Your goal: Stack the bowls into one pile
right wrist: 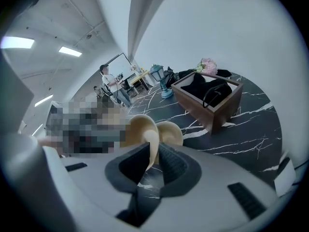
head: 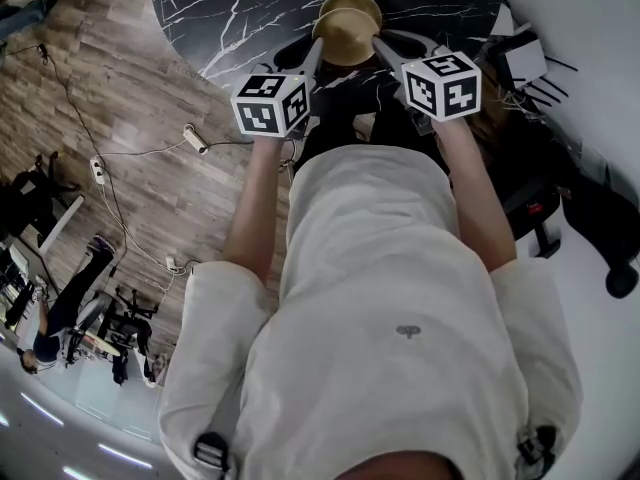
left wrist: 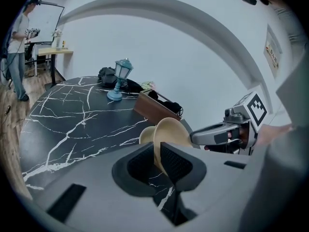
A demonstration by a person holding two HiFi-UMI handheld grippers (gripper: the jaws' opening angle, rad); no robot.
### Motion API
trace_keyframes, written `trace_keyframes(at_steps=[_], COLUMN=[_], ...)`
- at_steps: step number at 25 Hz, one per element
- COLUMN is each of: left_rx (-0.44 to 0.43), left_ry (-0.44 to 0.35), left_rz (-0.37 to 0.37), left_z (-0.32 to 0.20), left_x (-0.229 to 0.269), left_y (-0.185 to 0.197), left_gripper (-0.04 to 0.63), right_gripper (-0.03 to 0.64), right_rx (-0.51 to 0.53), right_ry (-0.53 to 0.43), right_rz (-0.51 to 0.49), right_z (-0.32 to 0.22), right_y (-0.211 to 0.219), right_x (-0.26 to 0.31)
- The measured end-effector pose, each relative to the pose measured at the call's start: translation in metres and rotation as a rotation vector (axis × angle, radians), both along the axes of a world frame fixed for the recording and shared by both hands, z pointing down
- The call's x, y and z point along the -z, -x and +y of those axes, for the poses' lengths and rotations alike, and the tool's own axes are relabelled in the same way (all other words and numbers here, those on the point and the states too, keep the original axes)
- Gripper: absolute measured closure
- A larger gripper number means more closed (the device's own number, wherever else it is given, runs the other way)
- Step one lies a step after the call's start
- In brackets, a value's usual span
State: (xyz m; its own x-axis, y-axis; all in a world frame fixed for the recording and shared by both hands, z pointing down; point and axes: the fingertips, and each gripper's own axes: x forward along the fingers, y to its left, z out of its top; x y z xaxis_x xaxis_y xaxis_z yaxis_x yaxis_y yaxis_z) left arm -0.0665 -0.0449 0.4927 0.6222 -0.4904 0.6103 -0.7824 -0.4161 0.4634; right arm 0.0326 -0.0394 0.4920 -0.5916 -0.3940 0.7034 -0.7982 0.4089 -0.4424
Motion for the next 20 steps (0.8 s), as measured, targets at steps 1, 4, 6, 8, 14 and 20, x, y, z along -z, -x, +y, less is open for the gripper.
trace_keyframes(at_steps=[1,4,6,8,14,20], left_rx=[-0.001,-0.003,-0.001,0.0,0.014,0.046], left_ry=[0.003,0.013,0.018,0.022,0.041,0.061], left_rz=[-0.001,-0.005,-0.007,-0.008,-0.02,-0.031], left_z=[-0.001,-0.005,-0.008,-0.011,-0.018,-0.022], left_x=[-0.001,-0.006,-0.008,-0.011,-0.022,-0.03], left_y=[-0.002,-0.006,-0.009,-0.011,-0.016,-0.018], left_gripper=[0.552,0.552,0.552,0.552,0.552,0.552], right_gripper=[0.558,0.558,0.558,0.558,0.558,0.558], right_rx=[0.0,0.005,0.009,0.014,0.036,0.075], right_ry=[0.003,0.013,0.019,0.024,0.042,0.064], right_rz=[0.002,0.006,0.008,0.01,0.013,0.015], right_z=[-0.001,-0.005,-0.008,-0.011,-0.019,-0.028], right_y=[-0.002,-0.006,-0.009,-0.011,-0.016,-0.018], right_x=[-0.001,-0.005,-0.007,-0.01,-0.018,-0.027])
